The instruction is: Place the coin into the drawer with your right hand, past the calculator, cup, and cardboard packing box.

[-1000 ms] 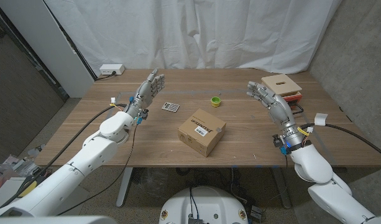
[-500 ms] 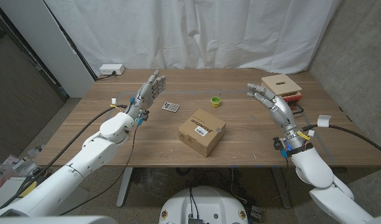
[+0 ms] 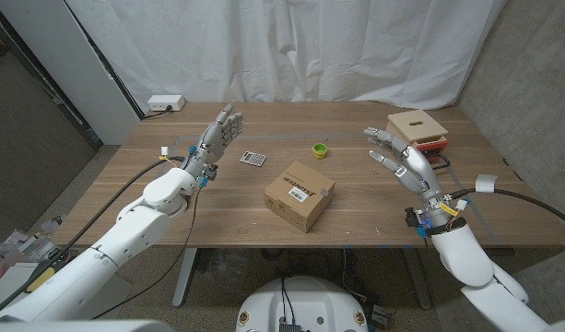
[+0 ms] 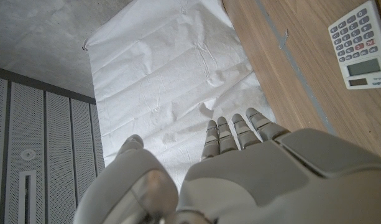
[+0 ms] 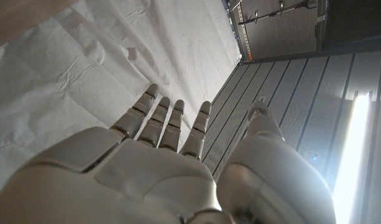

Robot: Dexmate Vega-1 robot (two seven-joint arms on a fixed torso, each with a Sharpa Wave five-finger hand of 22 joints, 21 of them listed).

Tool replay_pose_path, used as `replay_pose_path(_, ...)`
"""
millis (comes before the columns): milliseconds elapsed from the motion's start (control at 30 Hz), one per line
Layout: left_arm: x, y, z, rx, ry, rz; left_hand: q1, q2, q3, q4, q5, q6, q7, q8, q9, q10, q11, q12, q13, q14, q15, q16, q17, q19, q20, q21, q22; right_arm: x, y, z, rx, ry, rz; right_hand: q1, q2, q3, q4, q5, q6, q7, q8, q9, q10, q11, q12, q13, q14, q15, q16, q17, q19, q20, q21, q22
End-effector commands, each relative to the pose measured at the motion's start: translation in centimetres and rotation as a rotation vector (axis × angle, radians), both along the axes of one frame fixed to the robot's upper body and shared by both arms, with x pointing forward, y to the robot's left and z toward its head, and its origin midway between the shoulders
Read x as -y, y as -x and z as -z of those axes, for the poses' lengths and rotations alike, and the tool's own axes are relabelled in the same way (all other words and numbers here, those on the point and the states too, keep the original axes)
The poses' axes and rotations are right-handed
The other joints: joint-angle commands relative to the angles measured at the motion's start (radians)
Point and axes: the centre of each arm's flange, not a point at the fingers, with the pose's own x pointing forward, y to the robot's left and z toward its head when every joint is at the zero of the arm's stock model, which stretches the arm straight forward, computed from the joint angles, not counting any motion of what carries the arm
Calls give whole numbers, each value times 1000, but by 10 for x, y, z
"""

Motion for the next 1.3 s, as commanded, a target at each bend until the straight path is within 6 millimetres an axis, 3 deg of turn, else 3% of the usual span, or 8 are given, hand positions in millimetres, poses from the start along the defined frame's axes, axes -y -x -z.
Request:
replay_pose_path(33,-3,4,-2,6,-4,1,10,0,-4,1,3,10,-4,-2,1,11,0,0,3,8,-2,0,4,4,-7,-4,5,-5,9,4,80,69,104,50,-19,8,-2,24,21,-21,-1,6,-9,0,-5,6,-14,-9,-4,4,-5,-24,-10,3)
replay_pose_path(633,1,12,2,13,-4,-7,8,1,-9,2,2,12,-5,-3,2,13,1,-1,4,9,-2,-1,4,3,-4,-7,5,0,24,10,223,257,288,168,-53,22,1,77,32,-28,-10,7,-20,-27,-6,9,-16,-38,1,6,4,-48,-24,5)
replay_pose_path(767,4,13,3,17,-8,-7,8,1,-10,3,2,12,-6,-3,2,14,-1,-1,4,9,-2,-1,4,3,-5,-7,5,2,25,12,263,313,334,211,-74,19,9,105,-41,-24,-41,7,-26,-27,-7,10,-19,-42,2,9,7,-50,-30,7)
replay_pose_path(867,5,16,2,23,-13,-11,8,1,-11,3,2,13,-6,-3,2,13,-1,-2,4,9,-2,-1,4,2,-4,-8,5,4,24,14,290,348,358,216,-76,17,13,112,-51,-26,-43,8,-30,-34,-8,11,-18,-44,3,10,7,-51,-31,7)
replay_pose_path(1033,6,20,0,27,-16,-21,8,1,-13,3,2,13,-7,-4,2,13,-2,-2,4,10,-3,-1,4,2,-4,-9,5,4,20,17,339,401,396,229,-72,19,17,123,-47,-27,-38,10,-29,-43,-6,12,-11,-49,6,12,18,-58,-29,8)
replay_pose_path(1067,6,20,-1,29,-16,-22,8,1,-13,3,2,13,-7,-4,2,13,-1,-3,4,9,-2,-1,4,2,-4,-9,5,4,19,18,345,413,401,245,-72,18,21,138,-46,-28,-33,13,-34,-79,-6,13,-9,-51,8,14,21,-58,-30,10)
replay_pose_path(1300,6,23,-6,42,-17,-25,7,2,-15,4,2,14,-7,-4,2,14,-1,-3,4,10,-1,-1,5,2,-3,-10,5,2,11,24,380,477,441,259,-68,18,24,149,-23,-26,-18,20,-32,-81,-5,14,-3,-58,10,16,33,-62,-28,11)
